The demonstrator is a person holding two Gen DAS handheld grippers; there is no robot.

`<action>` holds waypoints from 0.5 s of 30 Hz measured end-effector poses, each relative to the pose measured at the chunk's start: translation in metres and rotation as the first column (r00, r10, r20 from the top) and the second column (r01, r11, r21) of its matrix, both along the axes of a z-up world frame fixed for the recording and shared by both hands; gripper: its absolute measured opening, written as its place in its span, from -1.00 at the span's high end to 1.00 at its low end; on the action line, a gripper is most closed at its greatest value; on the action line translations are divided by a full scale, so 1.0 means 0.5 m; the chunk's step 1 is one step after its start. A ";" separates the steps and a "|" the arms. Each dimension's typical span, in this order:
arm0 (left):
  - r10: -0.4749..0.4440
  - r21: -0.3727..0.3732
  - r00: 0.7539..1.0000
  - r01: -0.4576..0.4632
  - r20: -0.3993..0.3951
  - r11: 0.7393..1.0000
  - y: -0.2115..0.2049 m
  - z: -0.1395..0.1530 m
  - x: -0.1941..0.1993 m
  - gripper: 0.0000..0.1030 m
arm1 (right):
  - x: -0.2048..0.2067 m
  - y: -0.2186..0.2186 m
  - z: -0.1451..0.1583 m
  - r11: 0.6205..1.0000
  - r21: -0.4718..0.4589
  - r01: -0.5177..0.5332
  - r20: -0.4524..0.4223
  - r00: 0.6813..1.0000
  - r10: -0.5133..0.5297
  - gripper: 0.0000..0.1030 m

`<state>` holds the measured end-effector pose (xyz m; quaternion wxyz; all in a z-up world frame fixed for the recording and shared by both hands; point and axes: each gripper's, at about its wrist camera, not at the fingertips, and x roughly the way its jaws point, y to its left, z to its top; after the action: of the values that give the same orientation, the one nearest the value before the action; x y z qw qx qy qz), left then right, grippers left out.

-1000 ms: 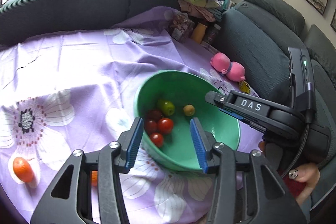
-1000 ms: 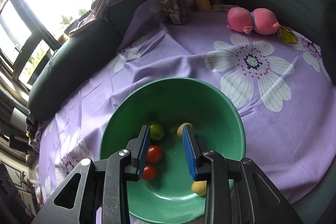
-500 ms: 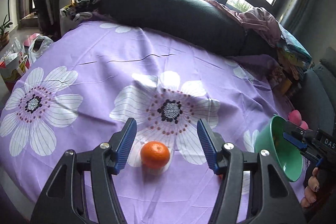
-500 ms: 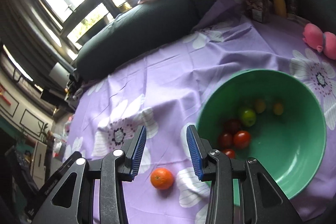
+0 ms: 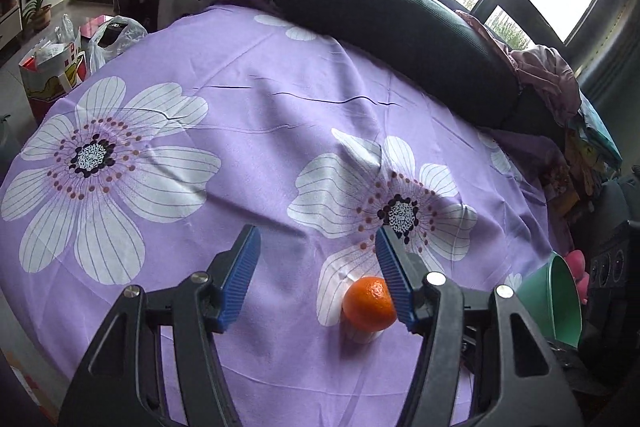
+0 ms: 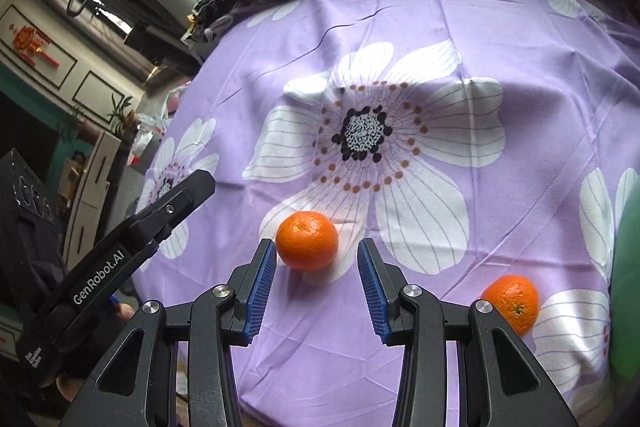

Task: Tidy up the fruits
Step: 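Grasp the mandarin orange with the right tool and lift it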

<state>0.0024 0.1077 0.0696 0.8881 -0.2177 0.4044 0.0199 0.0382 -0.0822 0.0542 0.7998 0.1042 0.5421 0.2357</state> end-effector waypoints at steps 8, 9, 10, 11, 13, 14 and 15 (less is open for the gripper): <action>0.010 -0.024 1.000 -0.011 -0.007 1.000 0.015 -0.006 0.000 -0.16 | 0.006 0.059 -0.043 0.996 -0.078 -0.032 -0.031 0.999 0.030 0.17; 0.008 -0.022 1.000 -0.008 -0.008 1.000 0.014 -0.006 0.001 -0.16 | 0.010 0.063 -0.046 0.996 -0.088 -0.029 -0.030 0.999 0.026 0.17; 0.007 -0.020 1.000 -0.008 -0.011 1.000 0.014 -0.007 0.002 -0.16 | 0.012 0.066 -0.049 0.995 -0.098 -0.018 -0.020 1.000 0.016 0.17; 0.008 -0.019 1.000 -0.009 -0.014 1.000 0.014 -0.007 0.002 -0.16 | 0.014 0.068 -0.051 0.995 -0.101 -0.011 -0.014 1.000 0.010 0.17; 0.008 -0.023 1.000 -0.009 -0.012 1.000 0.016 -0.007 0.002 -0.16 | 0.017 0.071 -0.051 0.995 -0.097 -0.007 0.002 1.000 0.007 0.17; 0.007 -0.024 1.000 -0.007 -0.009 1.000 0.016 -0.006 0.001 -0.16 | 0.018 0.072 -0.049 0.995 -0.099 -0.006 0.013 1.000 0.007 0.17; 0.005 -0.026 1.000 -0.006 -0.007 1.000 0.016 -0.006 0.001 -0.16 | 0.018 0.072 -0.048 0.995 -0.098 -0.002 0.023 1.000 0.004 0.17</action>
<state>0.0028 0.1155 0.0666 0.8836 -0.2302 0.4073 0.0179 0.0473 -0.0460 0.0301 0.8097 0.0613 0.5441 0.2112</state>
